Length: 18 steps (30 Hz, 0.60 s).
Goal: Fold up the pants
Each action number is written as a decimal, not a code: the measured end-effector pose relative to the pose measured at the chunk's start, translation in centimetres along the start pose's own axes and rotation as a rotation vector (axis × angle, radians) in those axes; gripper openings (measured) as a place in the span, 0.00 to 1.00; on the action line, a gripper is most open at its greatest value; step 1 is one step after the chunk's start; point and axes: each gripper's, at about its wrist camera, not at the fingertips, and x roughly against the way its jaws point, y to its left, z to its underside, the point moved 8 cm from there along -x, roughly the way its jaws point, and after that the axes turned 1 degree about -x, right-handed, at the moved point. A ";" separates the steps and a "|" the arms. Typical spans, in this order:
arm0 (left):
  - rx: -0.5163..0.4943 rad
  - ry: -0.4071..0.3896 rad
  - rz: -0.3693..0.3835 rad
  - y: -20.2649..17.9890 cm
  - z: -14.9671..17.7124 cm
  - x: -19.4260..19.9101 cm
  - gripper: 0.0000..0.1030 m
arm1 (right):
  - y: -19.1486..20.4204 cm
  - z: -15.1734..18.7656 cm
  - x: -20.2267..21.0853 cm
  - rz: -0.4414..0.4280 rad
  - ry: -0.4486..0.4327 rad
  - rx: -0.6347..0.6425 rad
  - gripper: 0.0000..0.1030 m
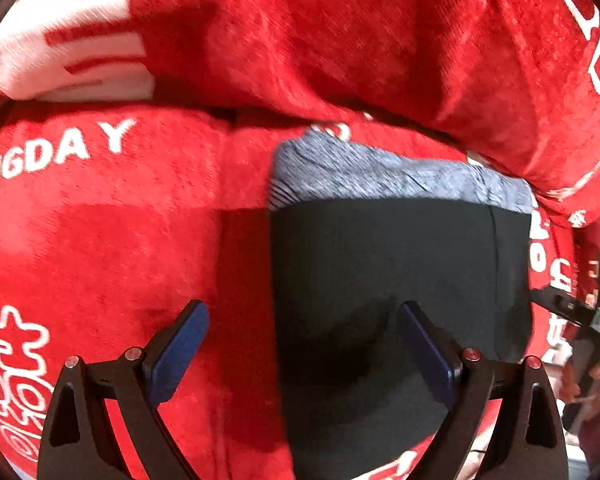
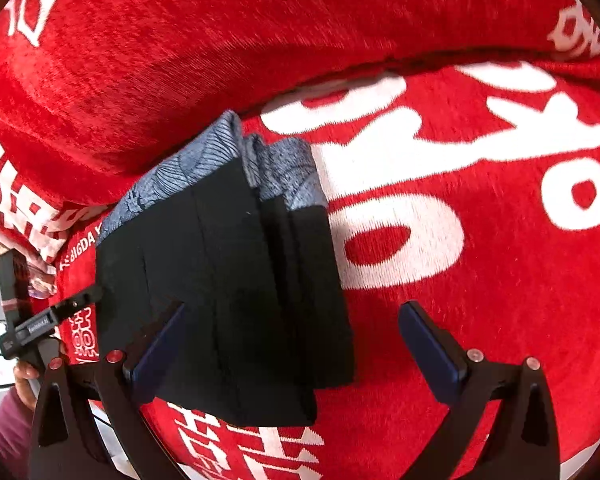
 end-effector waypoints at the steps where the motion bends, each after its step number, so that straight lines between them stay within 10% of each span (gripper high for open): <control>1: 0.003 0.013 0.023 -0.3 0.1 -0.2 0.93 | -0.2 0.1 -0.2 -0.015 0.010 -0.007 1.00; 18: -0.001 0.047 0.124 -4.1 -0.4 -4.5 0.93 | 0.6 -0.6 -2.8 -0.310 0.155 0.116 1.00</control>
